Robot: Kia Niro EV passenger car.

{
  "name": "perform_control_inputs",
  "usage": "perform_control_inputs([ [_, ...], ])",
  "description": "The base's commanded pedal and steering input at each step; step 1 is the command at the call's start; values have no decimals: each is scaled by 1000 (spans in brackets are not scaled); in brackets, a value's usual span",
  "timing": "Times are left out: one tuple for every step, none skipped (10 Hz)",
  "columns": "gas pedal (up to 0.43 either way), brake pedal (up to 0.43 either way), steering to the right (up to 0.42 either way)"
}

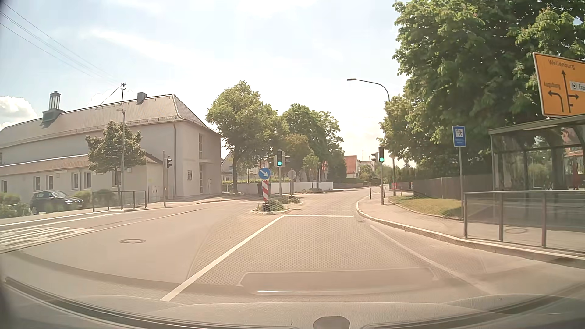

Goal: Follow the waypoints while adhering to traffic rules and regulations

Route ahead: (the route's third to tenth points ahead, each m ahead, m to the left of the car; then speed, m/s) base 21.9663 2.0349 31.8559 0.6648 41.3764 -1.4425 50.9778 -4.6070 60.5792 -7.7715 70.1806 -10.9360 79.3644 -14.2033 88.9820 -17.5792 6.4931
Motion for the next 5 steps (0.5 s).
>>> perform_control_inputs([
  [150,0,16],
  [150,0,15],
  [150,0,15],
  [150,0,15],
  [150,0,15],
])
